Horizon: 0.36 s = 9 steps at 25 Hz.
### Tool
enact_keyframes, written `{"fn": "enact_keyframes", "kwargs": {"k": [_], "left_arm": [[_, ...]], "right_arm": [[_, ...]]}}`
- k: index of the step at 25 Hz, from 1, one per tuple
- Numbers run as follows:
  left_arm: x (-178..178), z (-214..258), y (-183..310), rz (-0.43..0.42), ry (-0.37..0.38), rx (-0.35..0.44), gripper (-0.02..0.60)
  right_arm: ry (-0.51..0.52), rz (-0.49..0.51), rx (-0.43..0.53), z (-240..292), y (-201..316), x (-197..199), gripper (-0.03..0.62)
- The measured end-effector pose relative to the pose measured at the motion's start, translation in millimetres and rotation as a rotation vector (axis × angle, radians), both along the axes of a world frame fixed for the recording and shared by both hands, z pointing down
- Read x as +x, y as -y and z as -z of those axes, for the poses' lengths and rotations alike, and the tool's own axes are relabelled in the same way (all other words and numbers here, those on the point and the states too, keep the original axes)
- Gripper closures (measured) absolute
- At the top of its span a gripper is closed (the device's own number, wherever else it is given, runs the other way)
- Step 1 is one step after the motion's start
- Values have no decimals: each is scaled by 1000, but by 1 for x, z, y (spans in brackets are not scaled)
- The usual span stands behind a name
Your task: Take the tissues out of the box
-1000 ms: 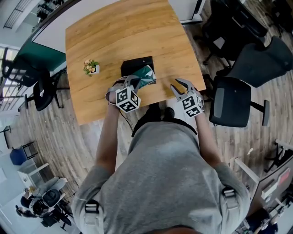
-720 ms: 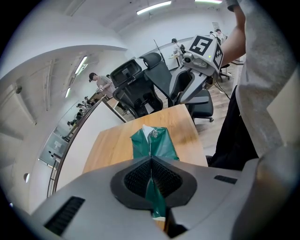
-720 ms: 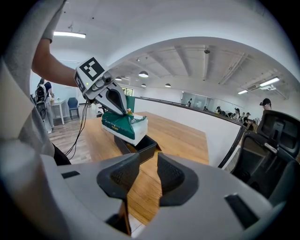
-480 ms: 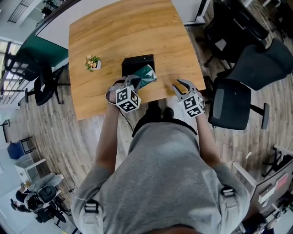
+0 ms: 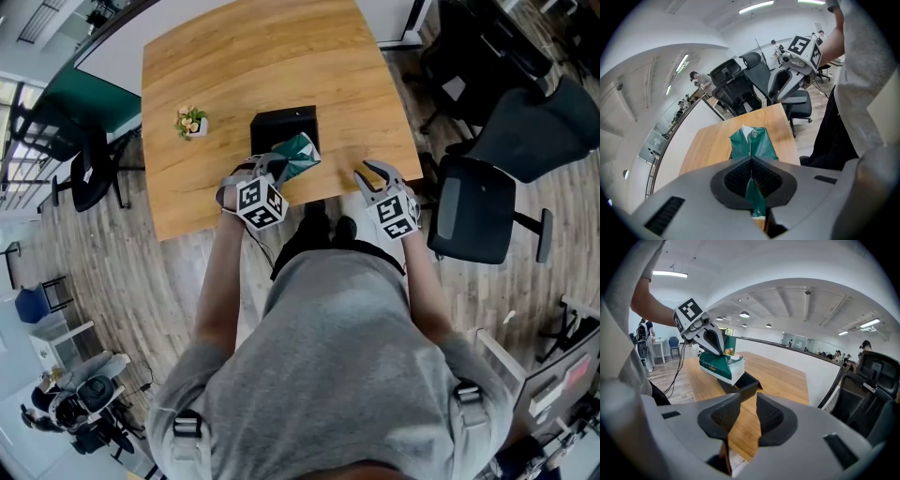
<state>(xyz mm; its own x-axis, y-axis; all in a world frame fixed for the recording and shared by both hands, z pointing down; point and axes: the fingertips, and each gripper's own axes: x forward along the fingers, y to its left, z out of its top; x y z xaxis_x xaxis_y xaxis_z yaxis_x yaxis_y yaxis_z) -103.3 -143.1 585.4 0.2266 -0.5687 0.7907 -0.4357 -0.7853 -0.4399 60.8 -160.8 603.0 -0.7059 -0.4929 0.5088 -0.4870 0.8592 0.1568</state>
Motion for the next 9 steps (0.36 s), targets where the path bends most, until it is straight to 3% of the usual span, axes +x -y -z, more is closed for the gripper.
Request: {"fn": "enact_keyframes", "kwargs": {"k": [9], "left_arm": [[2,0,-7,2,-2,-1,561]], "right_arm": [[-16,4,0,-2,-6,4,487]]}}
